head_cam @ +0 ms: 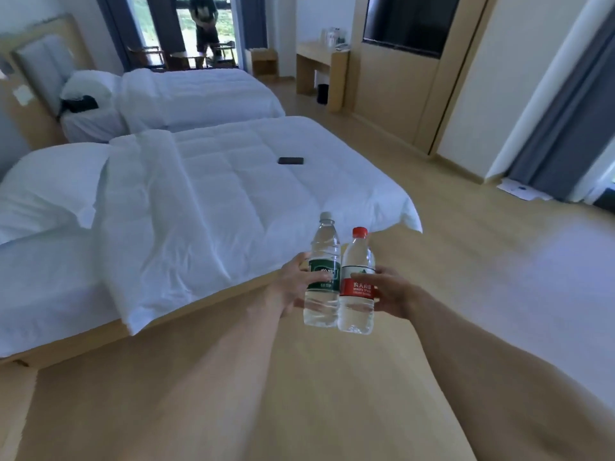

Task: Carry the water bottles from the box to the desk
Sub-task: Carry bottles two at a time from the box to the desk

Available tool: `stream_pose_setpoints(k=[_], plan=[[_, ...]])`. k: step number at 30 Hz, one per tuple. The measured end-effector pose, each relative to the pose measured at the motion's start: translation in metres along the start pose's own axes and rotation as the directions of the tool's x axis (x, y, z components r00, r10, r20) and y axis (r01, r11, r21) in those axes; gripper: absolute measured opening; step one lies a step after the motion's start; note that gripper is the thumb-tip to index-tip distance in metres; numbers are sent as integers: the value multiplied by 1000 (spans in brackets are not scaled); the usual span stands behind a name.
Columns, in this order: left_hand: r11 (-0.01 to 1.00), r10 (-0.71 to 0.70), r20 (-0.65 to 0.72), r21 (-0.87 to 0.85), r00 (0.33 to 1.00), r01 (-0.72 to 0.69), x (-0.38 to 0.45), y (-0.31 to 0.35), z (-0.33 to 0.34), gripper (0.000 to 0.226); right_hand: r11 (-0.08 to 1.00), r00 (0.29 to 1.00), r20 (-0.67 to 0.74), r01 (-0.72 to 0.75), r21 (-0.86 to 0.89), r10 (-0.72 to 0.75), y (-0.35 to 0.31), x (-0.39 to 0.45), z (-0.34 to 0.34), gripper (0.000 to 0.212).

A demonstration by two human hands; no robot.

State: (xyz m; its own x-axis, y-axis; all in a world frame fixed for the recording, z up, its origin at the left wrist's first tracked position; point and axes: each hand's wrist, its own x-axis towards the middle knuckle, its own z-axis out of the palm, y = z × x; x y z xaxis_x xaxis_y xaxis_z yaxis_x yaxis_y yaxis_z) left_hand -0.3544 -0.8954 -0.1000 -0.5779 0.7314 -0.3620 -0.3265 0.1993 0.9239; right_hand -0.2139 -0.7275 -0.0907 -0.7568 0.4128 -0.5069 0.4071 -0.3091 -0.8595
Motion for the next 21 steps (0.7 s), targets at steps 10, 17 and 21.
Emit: stream_pose_setpoints(k=[10, 17, 21], plan=[[997, -40, 340, 71, 940, 17, 104, 17, 151, 54, 986, 958, -285, 64, 153, -18, -8, -18, -156, 40], [994, -80, 440, 102, 894, 39, 179, 38, 206, 51, 978, 906, -423, 79, 193, 11, -34, 9, -213, 39], [992, -98, 508, 122, 856, 41, 240, 57, 223, 52, 977, 879, -475, 69, 203, 37, -57, 49, -240, 39]])
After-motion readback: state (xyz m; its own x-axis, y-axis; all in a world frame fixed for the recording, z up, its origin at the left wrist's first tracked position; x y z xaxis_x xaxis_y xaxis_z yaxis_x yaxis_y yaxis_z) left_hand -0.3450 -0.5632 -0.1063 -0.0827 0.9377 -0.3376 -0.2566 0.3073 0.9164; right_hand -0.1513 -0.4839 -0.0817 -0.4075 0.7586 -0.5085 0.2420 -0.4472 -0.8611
